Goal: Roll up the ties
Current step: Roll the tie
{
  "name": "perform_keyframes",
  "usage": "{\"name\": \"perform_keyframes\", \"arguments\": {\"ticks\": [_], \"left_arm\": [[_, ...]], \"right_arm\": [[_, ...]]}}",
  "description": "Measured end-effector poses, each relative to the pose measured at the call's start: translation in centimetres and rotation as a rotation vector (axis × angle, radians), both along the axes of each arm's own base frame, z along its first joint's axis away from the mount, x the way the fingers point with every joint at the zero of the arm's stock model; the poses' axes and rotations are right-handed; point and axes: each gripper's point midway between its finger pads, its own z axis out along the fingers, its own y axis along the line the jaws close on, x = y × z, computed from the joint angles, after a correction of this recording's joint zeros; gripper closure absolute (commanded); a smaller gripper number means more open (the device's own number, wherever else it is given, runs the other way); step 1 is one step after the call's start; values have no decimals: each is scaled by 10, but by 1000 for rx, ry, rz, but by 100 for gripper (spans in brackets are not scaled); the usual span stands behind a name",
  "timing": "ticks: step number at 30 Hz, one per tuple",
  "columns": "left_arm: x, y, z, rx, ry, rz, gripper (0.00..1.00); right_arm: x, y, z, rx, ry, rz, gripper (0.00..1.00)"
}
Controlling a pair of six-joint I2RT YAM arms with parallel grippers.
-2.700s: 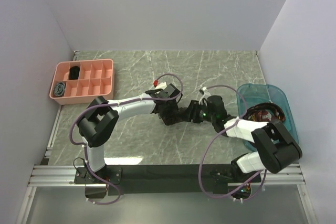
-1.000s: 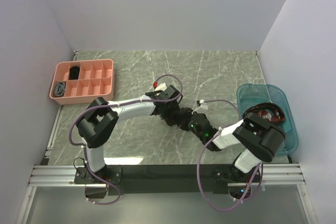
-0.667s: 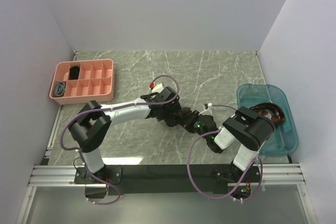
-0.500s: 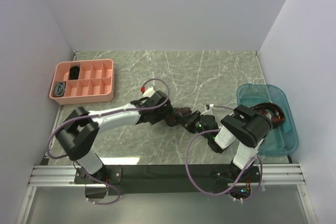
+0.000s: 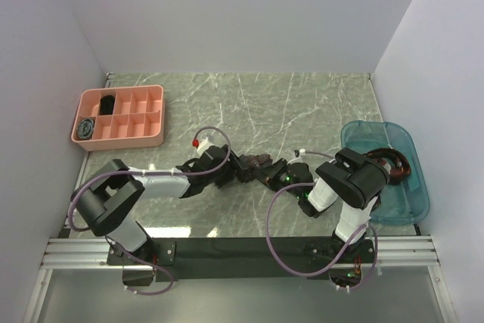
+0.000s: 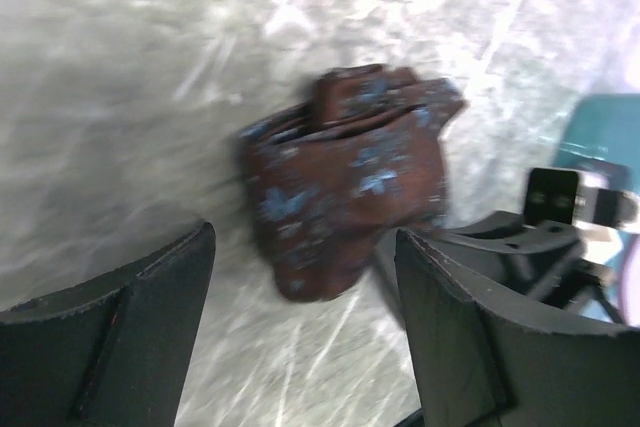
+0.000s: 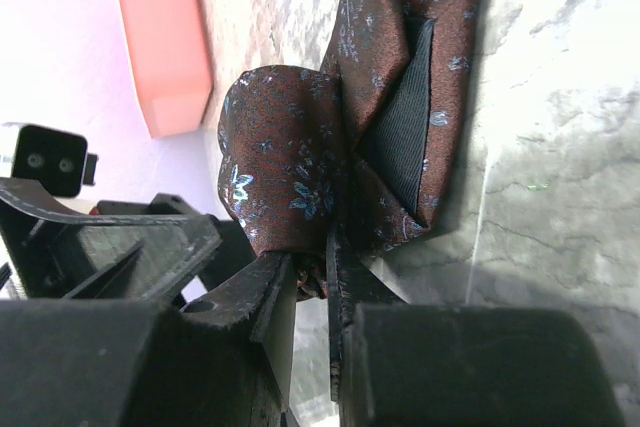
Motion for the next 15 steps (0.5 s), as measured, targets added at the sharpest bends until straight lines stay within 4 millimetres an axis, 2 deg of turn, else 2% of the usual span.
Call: {"name": "perform_keyframes", "arguments": {"ticks": [6,15], "left_arm": [[5,-17,1,-81,-37,-38,26],[9,-19,1,-131,-64,-52,28]], "right_arm": [[1,11,0,20,10,42,100],[6,16,1,39,19,56,100]]}}
